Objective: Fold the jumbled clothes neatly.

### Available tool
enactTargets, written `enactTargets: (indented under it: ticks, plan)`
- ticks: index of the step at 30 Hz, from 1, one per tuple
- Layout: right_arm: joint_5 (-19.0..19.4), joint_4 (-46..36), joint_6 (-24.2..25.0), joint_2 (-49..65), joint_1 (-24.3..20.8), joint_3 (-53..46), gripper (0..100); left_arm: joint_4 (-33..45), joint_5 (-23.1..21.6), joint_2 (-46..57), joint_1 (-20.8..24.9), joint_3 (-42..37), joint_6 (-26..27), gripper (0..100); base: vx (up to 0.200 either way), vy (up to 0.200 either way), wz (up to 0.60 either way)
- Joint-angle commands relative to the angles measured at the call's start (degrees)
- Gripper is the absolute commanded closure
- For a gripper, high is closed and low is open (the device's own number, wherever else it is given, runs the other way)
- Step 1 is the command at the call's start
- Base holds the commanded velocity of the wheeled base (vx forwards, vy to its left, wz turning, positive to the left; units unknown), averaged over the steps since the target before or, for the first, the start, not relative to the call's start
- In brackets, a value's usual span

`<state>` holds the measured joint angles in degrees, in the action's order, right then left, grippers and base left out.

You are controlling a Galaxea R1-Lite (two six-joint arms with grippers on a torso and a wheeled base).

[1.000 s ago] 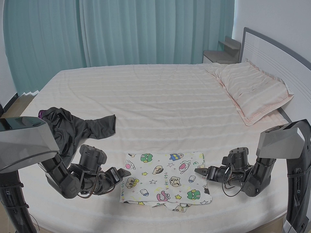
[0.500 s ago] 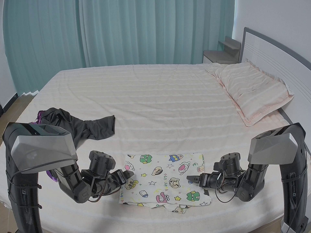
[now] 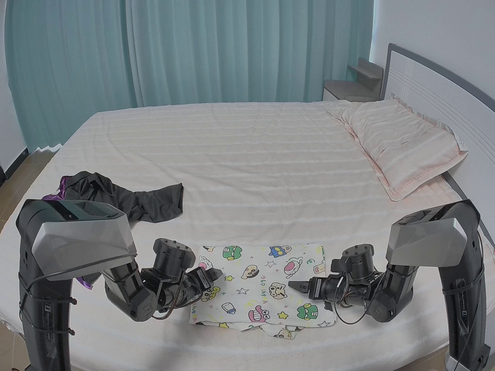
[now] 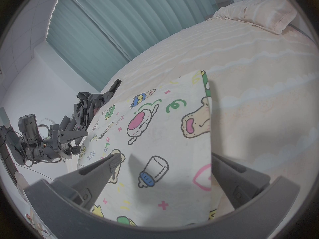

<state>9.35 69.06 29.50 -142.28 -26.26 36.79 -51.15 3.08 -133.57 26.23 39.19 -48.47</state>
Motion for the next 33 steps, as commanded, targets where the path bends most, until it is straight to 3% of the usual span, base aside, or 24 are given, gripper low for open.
enactTargets:
  ticks: [1, 7, 8, 9, 24, 33]
  plan:
    - [-0.03, -0.24, 0.03, -1.07, -0.37, 1.09, 0, 0.0, -0.27, -0.55, 1.1, 0.62, 0.04, 0, 0.0, 0.0, 0.0]
    - [0.14, -0.24, 0.03, -1.16, -0.64, 1.35, 0, -0.09, -0.45, -0.81, 1.54, 0.71, 0.75, 0, 0.0, 0.0, 0.0]
    - [0.14, -0.24, 0.03, -1.16, -0.64, 1.35, 0, -0.09, -0.45, -0.81, 1.54, 0.71, 0.75, 100, 0.0, 0.0, 0.0]
    - [0.23, -0.42, 0.03, -1.25, -0.81, 1.62, 100, -0.09, -0.54, -0.72, 1.54, 0.71, 0.75, 100, 0.0, 0.0, 0.0]
    - [0.58, 0.29, 0.82, -1.16, -1.08, 1.35, 100, -0.53, -0.71, 0.07, 1.98, -1.4, 0.22, 100, 0.0, 0.0, 0.0]
    - [0.58, 1.52, 0.91, -1.34, -1.08, 1.18, 100, -6.07, -0.62, 0.77, 3.03, -5.18, -2.16, 100, 0.0, 0.0, 0.0]
